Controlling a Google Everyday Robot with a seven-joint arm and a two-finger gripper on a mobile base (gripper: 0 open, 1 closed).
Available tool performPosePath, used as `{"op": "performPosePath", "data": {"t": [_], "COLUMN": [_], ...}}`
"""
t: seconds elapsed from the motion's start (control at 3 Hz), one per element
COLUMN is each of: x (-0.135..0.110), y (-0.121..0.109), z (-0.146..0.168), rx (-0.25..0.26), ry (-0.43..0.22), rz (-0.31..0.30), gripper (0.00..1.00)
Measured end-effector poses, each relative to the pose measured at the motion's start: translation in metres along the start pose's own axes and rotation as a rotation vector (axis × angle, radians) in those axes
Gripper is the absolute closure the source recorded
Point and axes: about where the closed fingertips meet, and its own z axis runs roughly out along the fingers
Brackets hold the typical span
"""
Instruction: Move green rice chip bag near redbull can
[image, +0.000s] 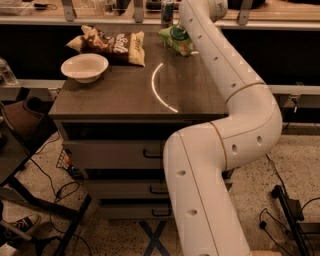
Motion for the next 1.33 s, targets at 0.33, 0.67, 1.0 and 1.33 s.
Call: {"op": "performPosePath", "data": {"t": [0.33, 0.67, 1.0, 1.33], "x": [0.0026, 0.0051, 0.0078, 0.0126], "y": [0.0006, 0.0000, -0.0005, -0.0011], "z": [0.0009, 0.0028, 0.0048, 0.0083], "rx": [-0.003, -0.001, 0.000, 0.002], "ry": [0.007, 0.011, 0.015, 0.021], "rz": [0.003, 0.002, 0.001, -0.001], "gripper": [0.76, 0.53, 0.30, 0.00]}}
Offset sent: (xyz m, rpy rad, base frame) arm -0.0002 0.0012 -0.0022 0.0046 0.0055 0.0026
